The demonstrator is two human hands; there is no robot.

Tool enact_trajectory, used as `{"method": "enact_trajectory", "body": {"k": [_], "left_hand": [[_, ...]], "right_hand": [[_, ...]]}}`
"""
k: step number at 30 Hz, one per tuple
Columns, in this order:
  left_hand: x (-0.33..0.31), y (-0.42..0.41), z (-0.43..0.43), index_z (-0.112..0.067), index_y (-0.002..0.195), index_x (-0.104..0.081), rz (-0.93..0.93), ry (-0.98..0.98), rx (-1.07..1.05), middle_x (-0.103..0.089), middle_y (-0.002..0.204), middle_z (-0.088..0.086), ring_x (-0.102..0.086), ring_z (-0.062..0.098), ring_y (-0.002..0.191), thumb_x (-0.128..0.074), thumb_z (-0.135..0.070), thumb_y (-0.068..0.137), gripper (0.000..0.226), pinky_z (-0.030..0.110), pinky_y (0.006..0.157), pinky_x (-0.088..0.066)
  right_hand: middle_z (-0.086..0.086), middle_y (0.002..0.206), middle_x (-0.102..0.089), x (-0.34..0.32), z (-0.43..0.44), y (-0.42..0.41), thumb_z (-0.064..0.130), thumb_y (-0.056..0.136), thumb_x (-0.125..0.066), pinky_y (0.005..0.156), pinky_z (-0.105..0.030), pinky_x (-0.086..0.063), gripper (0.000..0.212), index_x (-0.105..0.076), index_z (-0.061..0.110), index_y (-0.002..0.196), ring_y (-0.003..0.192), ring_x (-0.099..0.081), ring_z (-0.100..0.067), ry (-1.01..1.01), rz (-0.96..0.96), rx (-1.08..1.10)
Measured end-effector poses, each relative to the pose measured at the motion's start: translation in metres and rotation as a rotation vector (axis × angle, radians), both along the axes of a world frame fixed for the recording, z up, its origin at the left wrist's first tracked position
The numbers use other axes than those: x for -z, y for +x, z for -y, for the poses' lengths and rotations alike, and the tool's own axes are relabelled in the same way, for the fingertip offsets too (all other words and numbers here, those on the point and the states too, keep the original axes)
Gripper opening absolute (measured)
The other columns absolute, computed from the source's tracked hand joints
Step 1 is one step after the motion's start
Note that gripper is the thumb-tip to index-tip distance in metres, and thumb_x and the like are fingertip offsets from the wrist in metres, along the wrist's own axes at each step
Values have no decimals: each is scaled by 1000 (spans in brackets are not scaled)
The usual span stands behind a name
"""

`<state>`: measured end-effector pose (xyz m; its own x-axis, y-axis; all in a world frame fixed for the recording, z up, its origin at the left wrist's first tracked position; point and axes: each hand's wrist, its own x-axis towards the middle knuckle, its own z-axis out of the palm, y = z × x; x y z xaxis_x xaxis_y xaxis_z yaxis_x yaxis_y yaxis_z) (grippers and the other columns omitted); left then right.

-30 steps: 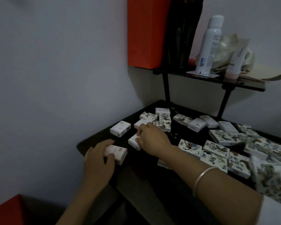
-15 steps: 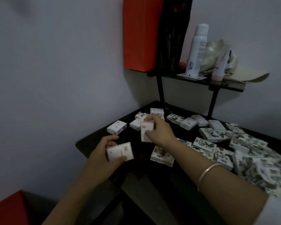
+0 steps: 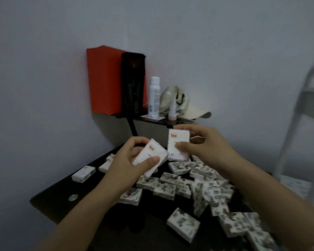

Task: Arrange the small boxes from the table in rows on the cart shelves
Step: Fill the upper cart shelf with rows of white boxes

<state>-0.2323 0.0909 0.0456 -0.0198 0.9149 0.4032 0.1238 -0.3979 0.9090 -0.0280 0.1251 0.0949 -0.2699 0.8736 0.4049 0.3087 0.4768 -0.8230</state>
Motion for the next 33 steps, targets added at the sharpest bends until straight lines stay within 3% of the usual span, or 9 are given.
{"method": "enact_trajectory", "body": {"k": [2, 7, 14, 17, 21, 25, 28, 30, 33], "left_hand": [[-26, 24, 5, -25, 107, -58, 45, 90, 37, -72, 95, -5, -71, 16, 79, -70, -12, 84, 29, 29, 64, -57], [-73, 95, 28, -24, 110, -59, 127, 188, 218, -70, 103, 4, -71, 19, 83, -67, -25, 76, 36, 35, 62, -59], [-131, 216, 66, -15, 119, -54, 138, 221, 509, -74, 92, 7, -71, 20, 76, -64, -30, 76, 46, 28, 51, -55], [-157, 262, 79, -19, 120, -54, 97, 270, 598, -73, 94, 7, -71, 20, 77, -63, -31, 77, 46, 30, 53, -56], [-187, 317, 84, -23, 122, -53, 7, 308, 658, -69, 102, 6, -71, 18, 82, -64, -25, 86, 38, 29, 57, -56], [-208, 362, 73, -19, 122, -56, -52, 267, 697, -62, 116, 8, -67, 16, 86, -65, -16, 88, 35, 31, 62, -59], [-217, 388, 54, -19, 115, -61, -81, 192, 705, -64, 116, 7, -68, 23, 96, -69, -12, 86, 31, 40, 81, -59], [-221, 402, 42, -22, 111, -66, -138, 186, 690, -69, 110, 2, -67, 19, 98, -70, -12, 85, 28, 38, 93, -53], [-227, 417, 29, -20, 107, -69, -214, 201, 642, -72, 106, 1, -64, 14, 94, -70, -6, 82, 28, 26, 83, -45]], "right_hand": [[7, 87, -74, -17, 27, 28, 8, 80, -76, 61, -16, -50, 36, -72, 37, 102, 74, -69, -8, 72, -14, 29], [6, 97, -73, -51, 95, 92, 9, 81, -74, 80, -29, -57, 32, -69, 26, 107, 91, -69, -16, 193, 34, 126], [4, 100, -73, -117, 184, 198, 11, 80, -73, 84, -32, -58, 34, -68, 28, 109, 93, -69, -15, 331, 53, 358], [2, 103, -72, -140, 207, 247, 11, 82, -72, 87, -36, -58, 34, -68, 29, 110, 97, -68, -21, 397, 36, 471], [-2, 109, -68, -160, 216, 309, 13, 84, -71, 85, -33, -58, 32, -65, 32, 109, 93, -69, -15, 440, 20, 634], [-2, 109, -64, -168, 203, 361, 12, 84, -72, 88, -46, -56, 30, -62, 31, 106, 98, -66, -21, 402, 19, 769], [1, 106, -64, -167, 190, 385, 9, 85, -69, 82, -33, -58, 30, -62, 27, 107, 91, -64, -11, 385, 50, 831], [2, 104, -65, -163, 179, 393, 6, 83, -68, 74, -23, -56, 31, -64, 27, 106, 88, -63, -9, 403, 114, 845], [6, 100, -68, -156, 162, 398, 5, 81, -70, 77, -30, -58, 34, -66, 33, 99, 88, -66, -10, 379, 236, 816]]}}
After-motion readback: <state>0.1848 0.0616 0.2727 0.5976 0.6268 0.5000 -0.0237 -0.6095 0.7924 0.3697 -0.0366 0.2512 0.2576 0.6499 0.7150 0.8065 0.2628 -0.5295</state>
